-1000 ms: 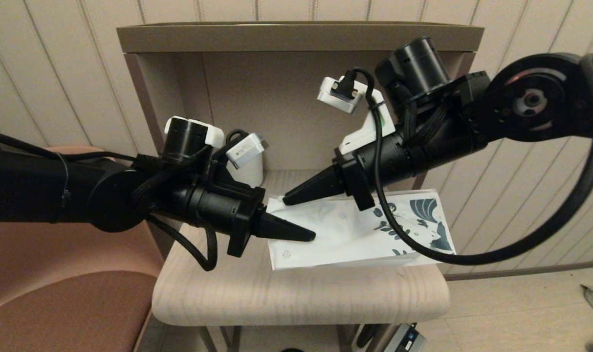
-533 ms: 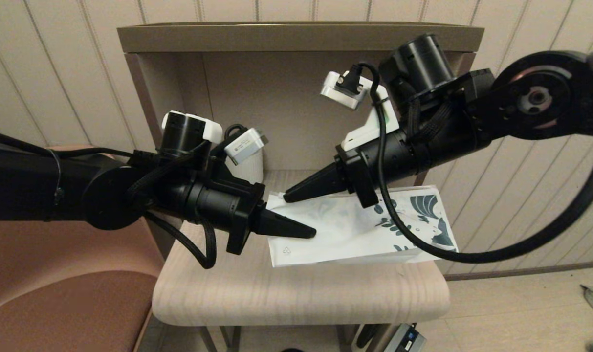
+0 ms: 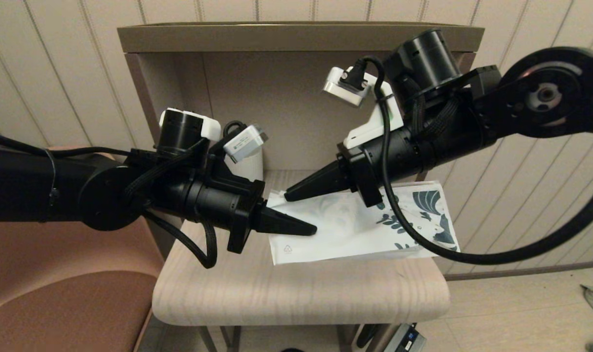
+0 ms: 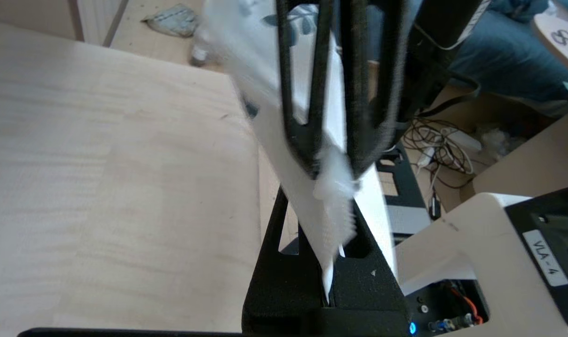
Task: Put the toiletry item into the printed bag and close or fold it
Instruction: Hand it to the other hand
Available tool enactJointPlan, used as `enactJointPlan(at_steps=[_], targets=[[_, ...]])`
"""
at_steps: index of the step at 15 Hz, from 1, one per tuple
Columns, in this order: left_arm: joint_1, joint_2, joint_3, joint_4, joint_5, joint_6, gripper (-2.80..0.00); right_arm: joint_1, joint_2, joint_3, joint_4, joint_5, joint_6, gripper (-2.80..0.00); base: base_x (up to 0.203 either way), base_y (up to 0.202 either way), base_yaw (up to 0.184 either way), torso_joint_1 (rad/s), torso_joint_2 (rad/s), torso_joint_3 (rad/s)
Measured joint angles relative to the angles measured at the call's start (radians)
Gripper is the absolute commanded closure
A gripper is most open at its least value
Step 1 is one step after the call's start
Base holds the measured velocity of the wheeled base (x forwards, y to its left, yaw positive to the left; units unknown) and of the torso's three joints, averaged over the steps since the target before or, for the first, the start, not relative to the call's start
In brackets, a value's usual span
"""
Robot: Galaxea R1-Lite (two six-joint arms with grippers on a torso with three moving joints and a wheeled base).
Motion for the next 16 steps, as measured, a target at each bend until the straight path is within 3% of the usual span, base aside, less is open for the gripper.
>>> enactJointPlan(at_steps=[14, 15, 16], targets=[[0.002, 0.008, 0.003, 0.001, 0.008, 0.034, 0.0, 0.012, 0.003, 0.008, 0.001, 0.0, 0.0, 0.0, 0.0, 0.0, 0.0, 0.0, 0.0, 0.0], [0.002, 0.007, 0.01, -0.001, 0.014, 0.035, -2.8, 0.012, 0.003, 0.008, 0.001, 0.0, 0.0, 0.0, 0.0, 0.0, 0.0, 0.0, 0.0, 0.0], [0.002, 0.006, 0.018, -0.01, 0.032, 0.041, -2.8, 0.012, 0.003, 0.008, 0.002, 0.0, 0.0, 0.0, 0.0, 0.0, 0.0, 0.0, 0.0, 0.0]])
